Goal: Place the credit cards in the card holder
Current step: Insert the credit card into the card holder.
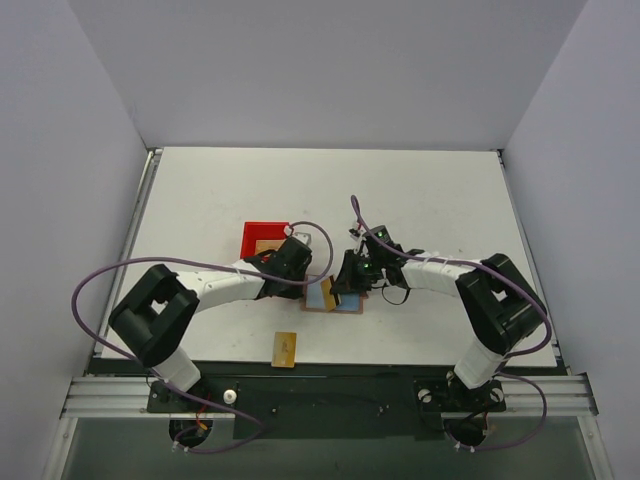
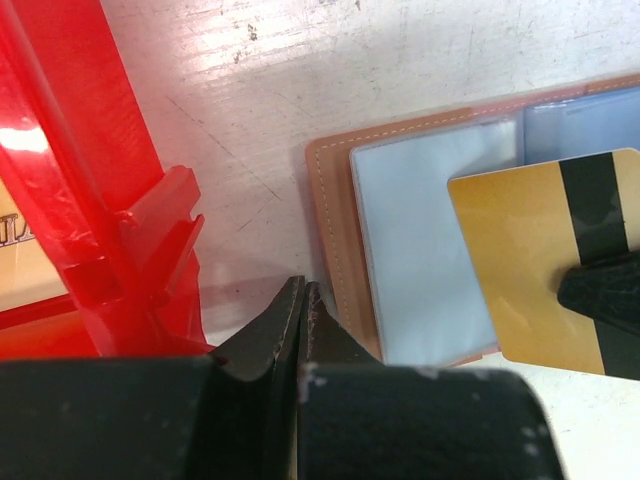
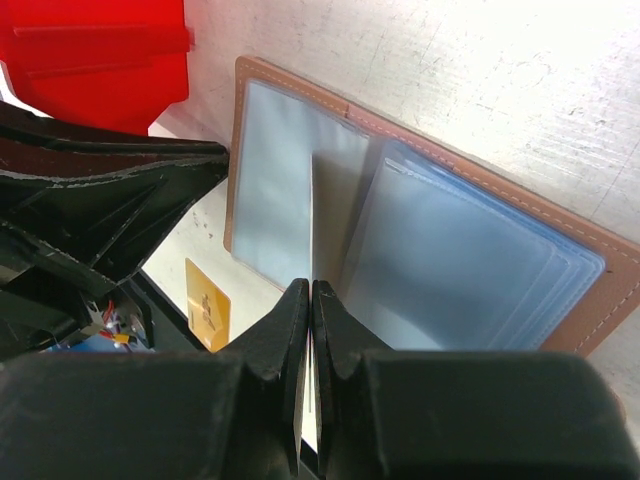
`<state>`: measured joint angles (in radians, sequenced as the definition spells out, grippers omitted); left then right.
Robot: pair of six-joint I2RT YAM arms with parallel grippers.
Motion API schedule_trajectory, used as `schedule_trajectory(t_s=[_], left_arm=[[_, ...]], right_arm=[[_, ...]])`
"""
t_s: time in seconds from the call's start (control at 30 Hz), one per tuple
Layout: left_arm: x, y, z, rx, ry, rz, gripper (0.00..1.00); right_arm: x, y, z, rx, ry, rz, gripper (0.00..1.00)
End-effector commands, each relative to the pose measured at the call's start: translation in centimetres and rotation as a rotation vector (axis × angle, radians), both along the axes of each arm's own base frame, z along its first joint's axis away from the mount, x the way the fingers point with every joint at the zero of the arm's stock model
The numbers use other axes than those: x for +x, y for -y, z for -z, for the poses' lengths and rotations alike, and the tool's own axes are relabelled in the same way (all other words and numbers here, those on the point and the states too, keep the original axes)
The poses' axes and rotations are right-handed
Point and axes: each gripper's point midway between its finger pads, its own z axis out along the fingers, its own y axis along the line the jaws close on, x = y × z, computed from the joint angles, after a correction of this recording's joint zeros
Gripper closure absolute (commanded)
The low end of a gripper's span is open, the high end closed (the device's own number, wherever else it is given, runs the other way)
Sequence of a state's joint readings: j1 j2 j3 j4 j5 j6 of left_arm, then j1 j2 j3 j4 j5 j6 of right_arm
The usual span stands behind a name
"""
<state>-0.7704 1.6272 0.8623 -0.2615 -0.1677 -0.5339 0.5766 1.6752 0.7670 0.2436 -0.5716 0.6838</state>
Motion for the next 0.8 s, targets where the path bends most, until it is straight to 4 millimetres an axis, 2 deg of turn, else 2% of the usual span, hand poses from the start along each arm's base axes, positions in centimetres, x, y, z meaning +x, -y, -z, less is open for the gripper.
schedule_trajectory(t_s=[0.0, 0.37, 0.6, 0.77], left_arm=[[0.0, 0.5, 0.5, 0.017, -0.014, 0.014, 1.0], [-1.2, 3.8, 0.6, -0.034, -0.034, 0.096, 1.0], [-2.2, 4.6, 0.5, -0.057, -0.053, 0.109, 1.0], [-1.8, 4.5, -0.7, -0.057, -0.026, 0.099, 1.0]], right_arm=[[0.6, 0.0, -1.5, 0.009, 0.04, 0.001, 1.0], [0.9, 0.6, -2.2, 0.021, 0.057, 0.017, 1.0], [1.1, 1.6, -1.7, 0.009, 0.047, 0.031, 1.0], [1.0, 2.0, -0.7, -0.013, 0.026, 0.042, 1.0]])
